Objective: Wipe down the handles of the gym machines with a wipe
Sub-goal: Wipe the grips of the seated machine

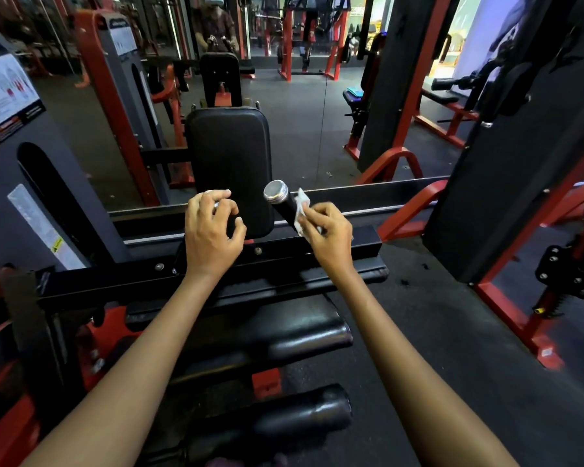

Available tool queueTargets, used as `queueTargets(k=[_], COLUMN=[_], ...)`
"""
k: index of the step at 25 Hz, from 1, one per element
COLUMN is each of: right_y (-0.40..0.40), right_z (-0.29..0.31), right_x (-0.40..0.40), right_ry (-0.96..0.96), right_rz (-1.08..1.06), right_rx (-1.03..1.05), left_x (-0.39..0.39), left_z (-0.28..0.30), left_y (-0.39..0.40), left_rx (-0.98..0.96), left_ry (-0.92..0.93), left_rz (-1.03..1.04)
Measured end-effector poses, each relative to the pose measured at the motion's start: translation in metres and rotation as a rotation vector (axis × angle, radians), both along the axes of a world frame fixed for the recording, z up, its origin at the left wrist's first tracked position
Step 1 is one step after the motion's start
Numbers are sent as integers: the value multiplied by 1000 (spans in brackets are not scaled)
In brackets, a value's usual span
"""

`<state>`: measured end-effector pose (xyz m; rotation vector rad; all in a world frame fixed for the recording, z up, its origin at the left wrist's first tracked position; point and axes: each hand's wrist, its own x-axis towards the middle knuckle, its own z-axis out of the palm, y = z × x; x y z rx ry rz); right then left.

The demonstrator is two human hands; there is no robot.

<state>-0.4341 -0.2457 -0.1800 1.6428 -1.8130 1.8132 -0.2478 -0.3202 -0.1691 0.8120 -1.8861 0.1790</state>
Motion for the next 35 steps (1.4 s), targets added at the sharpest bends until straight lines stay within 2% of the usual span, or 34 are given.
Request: queueTargets(k=[3, 5, 8, 11, 15, 17, 20, 22, 25, 29, 35], right_y=[9, 11, 8, 8, 19, 18, 13, 12, 13, 9, 17], right_z=[-28, -26, 1, 5, -14, 2, 31, 29, 19, 22, 12], right_x=[-19, -23, -10, 1, -12, -11, 7, 12, 3, 2, -9], right_ry=[-81, -122, -233, -205, -229, -180, -26, 40, 19, 256, 452], right_rz=[-105, -150, -102, -85, -192, -179, -13, 27, -9, -57, 91], right_rx=[244, 403, 318, 201, 324, 266, 48, -21, 41, 28, 198], left_x=[-1, -3, -1, 1, 2, 3, 3, 3, 3, 3, 4], left_z=[1, 1, 1, 3, 4, 3, 4, 5, 4, 4, 6], left_y=[0, 1, 2, 2, 3, 3, 3, 3, 4, 3, 4], left_rx=[-10, -14, -12, -4, 20, 25, 25, 26, 20, 27, 41], left_ry=[12, 23, 24, 33, 11, -11, 0, 12, 2, -5, -11], left_rz=[6, 13, -3, -44, -44, -38, -39, -51, -59, -47, -61])
